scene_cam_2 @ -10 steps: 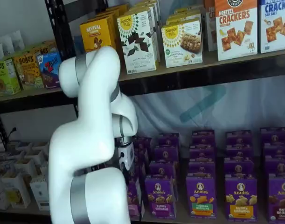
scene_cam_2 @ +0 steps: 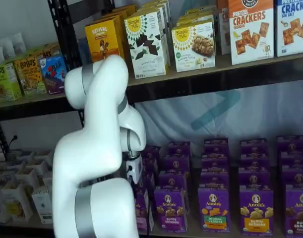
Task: Pick up the purple box with a pink patch in the middle, on the bottom shelf, the first box from the left
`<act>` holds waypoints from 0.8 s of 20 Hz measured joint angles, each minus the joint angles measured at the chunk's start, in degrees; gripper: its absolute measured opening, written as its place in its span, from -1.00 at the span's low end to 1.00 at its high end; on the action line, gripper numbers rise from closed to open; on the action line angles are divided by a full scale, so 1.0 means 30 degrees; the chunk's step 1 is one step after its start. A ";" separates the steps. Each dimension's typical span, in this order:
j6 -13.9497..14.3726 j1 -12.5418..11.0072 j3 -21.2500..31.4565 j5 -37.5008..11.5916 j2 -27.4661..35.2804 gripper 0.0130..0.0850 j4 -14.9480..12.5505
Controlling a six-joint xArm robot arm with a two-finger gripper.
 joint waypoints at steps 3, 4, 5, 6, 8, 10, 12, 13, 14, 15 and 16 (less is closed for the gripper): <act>-0.0021 0.0070 -0.0692 -0.0016 0.0711 1.00 0.0103; 0.0064 0.0079 -0.0920 0.0036 0.0920 1.00 0.0025; 0.0153 0.0090 -0.1160 0.0076 0.1141 1.00 -0.0060; 0.0264 0.0099 -0.1380 0.0137 0.1341 1.00 -0.0172; 0.0530 0.0115 -0.1854 0.0270 0.1768 1.00 -0.0448; 0.0747 0.0131 -0.2244 0.0327 0.2139 1.00 -0.0671; 0.0887 0.0146 -0.2574 0.0296 0.2470 1.00 -0.0811; 0.0981 0.0153 -0.2767 0.0290 0.2664 1.00 -0.0909; 0.1054 0.0154 -0.2914 0.0293 0.2798 1.00 -0.0992; 0.1152 0.0152 -0.3153 0.0364 0.3016 1.00 -0.1103; 0.1235 0.0142 -0.3366 0.0420 0.3213 1.00 -0.1206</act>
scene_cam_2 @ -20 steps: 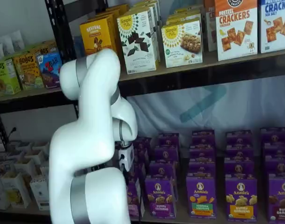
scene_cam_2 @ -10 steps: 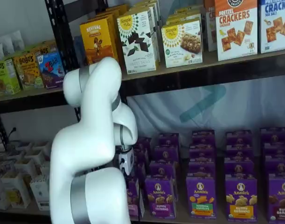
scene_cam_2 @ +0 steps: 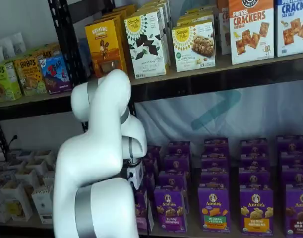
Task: Pick up the purple box with a pink patch in the middle, on the bottom shelf, the first box from the left
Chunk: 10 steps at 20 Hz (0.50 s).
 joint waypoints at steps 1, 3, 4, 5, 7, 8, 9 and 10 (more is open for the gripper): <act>0.0077 -0.0015 -0.0205 0.0055 0.0198 1.00 -0.0097; 0.0184 -0.0039 -0.0541 0.0189 0.0517 1.00 -0.0241; 0.0220 -0.0049 -0.0648 0.0235 0.0622 1.00 -0.0290; 0.0264 -0.0056 -0.0768 0.0302 0.0728 1.00 -0.0347; 0.0361 -0.0068 -0.0980 0.0436 0.0931 1.00 -0.0468; 0.0427 -0.0075 -0.1078 0.0507 0.1017 1.00 -0.0549; 0.0465 -0.0080 -0.1154 0.0530 0.1106 1.00 -0.0599; 0.0485 -0.0087 -0.1240 0.0568 0.1199 1.00 -0.0628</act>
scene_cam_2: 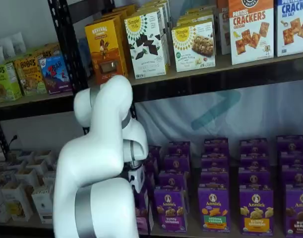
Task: Pick up the purple box with a pink patch in the middle, on the bottom shelf, the first box from the left
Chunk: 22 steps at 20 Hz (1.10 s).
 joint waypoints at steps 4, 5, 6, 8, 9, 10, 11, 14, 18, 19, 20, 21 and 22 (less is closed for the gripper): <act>-0.0174 -0.0024 -0.0134 -0.0189 0.0256 1.00 0.0155; -0.0229 -0.0029 -0.0149 -0.0202 0.0281 1.00 0.0211; -0.0340 -0.0044 -0.0194 -0.0180 0.0327 0.89 0.0324; -0.0410 -0.0059 -0.0194 -0.0233 0.0348 0.78 0.0382; -0.0414 -0.0070 -0.0195 -0.0255 0.0364 0.67 0.0378; -0.0431 -0.0078 -0.0213 -0.0236 0.0378 0.67 0.0381; -0.0436 -0.0083 -0.0219 -0.0228 0.0385 0.67 0.0382; -0.0349 -0.0086 -0.0217 -0.0198 0.0394 0.44 0.0282; -0.0277 -0.0079 -0.0182 -0.0191 0.0398 0.44 0.0207; -0.0308 -0.0076 -0.0168 -0.0207 0.0395 0.44 0.0243; -0.0334 -0.0071 -0.0160 -0.0213 0.0391 0.44 0.0277; -0.0355 -0.0068 -0.0155 -0.0213 0.0387 0.44 0.0305; -0.0376 -0.0064 -0.0145 -0.0210 0.0382 0.44 0.0333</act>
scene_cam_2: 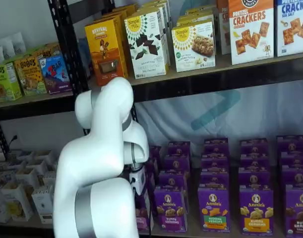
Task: Pick up the purple box with a pink patch in the middle, on the bottom shelf, the first box from the left
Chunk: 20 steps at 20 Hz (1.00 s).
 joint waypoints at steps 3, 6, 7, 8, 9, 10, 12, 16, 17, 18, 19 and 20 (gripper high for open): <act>-0.0006 0.0005 0.0022 0.0052 -0.0019 0.33 0.0012; -0.0013 0.0008 0.0090 0.0081 -0.0064 0.11 0.0022; -0.0011 0.0008 0.0101 0.0080 -0.0071 0.00 0.0020; 0.0000 0.0008 0.0123 0.0072 -0.0085 0.00 0.0007; 0.0033 0.0008 0.0167 0.0017 -0.0102 0.00 -0.0033; 0.0079 0.0009 0.0205 -0.0037 -0.0117 0.00 -0.0086; 0.0113 0.0011 0.0273 -0.0119 -0.0147 0.00 -0.0126; 0.0025 0.0011 0.0312 -0.0094 -0.0182 0.00 -0.0030; -0.0008 0.0010 0.0318 -0.0074 -0.0192 0.00 0.0008; -0.0037 0.0007 0.0334 -0.0057 -0.0211 0.00 0.0038; -0.0077 0.0005 0.0343 -0.0034 -0.0226 0.00 0.0081; -0.0107 0.0003 0.0354 -0.0022 -0.0239 0.00 0.0113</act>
